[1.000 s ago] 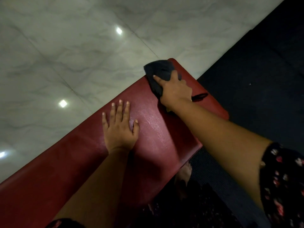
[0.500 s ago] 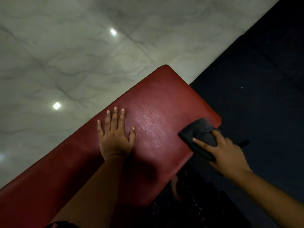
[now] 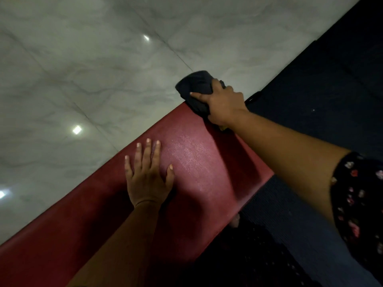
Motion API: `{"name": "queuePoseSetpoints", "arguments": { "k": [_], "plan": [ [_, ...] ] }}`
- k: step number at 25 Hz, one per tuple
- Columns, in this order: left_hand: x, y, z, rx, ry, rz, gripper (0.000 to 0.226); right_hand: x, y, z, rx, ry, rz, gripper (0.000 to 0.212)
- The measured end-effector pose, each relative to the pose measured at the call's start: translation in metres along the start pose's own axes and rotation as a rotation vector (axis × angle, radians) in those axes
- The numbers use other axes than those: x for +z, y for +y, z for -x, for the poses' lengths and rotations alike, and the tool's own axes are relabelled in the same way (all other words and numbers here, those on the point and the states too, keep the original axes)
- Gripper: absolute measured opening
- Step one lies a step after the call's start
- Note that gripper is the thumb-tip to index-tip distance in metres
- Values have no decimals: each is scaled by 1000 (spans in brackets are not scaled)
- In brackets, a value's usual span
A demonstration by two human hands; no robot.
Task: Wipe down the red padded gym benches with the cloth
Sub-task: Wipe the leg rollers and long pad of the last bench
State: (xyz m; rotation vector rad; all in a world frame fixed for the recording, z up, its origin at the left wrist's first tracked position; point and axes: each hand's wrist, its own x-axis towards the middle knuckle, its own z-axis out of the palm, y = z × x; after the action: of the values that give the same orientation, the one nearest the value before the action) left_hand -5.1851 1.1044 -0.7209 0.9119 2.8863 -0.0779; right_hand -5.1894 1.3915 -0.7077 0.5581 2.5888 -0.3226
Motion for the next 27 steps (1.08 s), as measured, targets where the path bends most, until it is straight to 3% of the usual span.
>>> {"name": "queuePoseSetpoints", "arguments": {
  "k": [8, 18, 23, 27],
  "plan": [
    [1, -1, 1, 11, 18, 1, 71, 16, 46, 18, 270, -93, -310, 78],
    [1, -3, 1, 7, 19, 42, 71, 72, 82, 164, 356, -137, -206, 85],
    [-5, -4, -3, 28, -67, 90, 74, 81, 49, 195, 612, -139, -365, 84],
    [-33, -23, 22, 161, -127, 274, 67, 85, 13, 222, 660, -172, -515, 80]
  ]
}}
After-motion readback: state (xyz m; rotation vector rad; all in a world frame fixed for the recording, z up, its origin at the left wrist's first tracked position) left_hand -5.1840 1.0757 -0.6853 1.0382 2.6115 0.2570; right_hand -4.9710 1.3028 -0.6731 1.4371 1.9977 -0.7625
